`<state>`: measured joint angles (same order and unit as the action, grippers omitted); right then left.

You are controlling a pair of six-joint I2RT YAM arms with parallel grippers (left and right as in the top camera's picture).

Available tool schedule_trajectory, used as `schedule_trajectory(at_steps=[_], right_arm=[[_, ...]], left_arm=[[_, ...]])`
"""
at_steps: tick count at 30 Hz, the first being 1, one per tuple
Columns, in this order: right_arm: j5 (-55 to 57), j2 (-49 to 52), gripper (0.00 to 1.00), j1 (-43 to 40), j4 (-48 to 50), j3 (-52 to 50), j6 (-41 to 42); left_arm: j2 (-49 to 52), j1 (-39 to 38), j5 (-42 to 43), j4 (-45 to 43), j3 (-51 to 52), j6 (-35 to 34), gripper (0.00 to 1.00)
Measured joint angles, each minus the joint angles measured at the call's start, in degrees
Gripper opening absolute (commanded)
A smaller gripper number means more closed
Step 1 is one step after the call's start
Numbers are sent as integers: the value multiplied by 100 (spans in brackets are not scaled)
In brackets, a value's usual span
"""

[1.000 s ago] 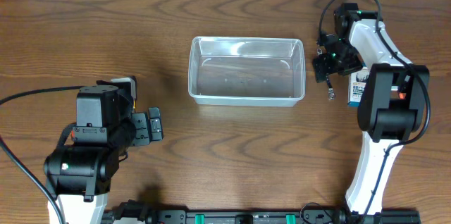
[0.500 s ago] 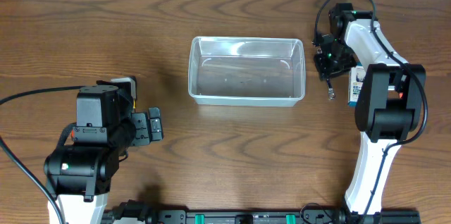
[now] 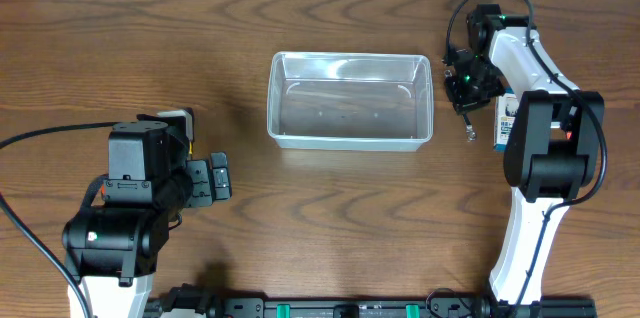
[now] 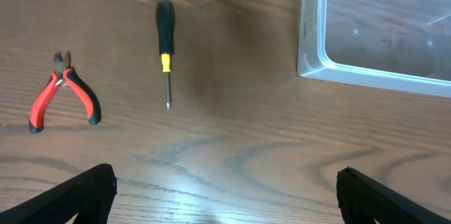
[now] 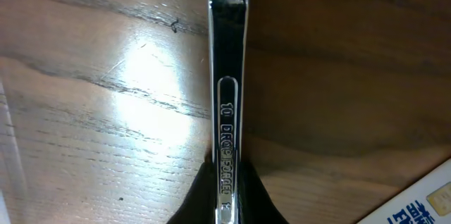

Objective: Pack container
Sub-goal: 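Lift the wrench with the right gripper and lower it into the container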

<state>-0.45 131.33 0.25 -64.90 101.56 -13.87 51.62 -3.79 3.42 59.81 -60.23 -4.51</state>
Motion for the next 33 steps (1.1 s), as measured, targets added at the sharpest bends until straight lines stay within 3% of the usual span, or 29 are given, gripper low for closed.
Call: schedule_trajectory(at_steps=[10, 19, 27, 33], right_arm=[[0, 4, 1, 0, -96, 122, 286], [-35, -667, 1, 129, -278, 1342, 767], [-485, -2153, 1, 1589, -433, 1829, -839], [-778, -1576, 1, 2577, -723, 1823, -2293]], left_arm=[[0, 0, 2, 0, 0, 0, 98], [0, 0, 0, 0, 0, 0, 98], [0, 0, 0, 0, 0, 0, 98], [0, 0, 0, 0, 0, 0, 98]])
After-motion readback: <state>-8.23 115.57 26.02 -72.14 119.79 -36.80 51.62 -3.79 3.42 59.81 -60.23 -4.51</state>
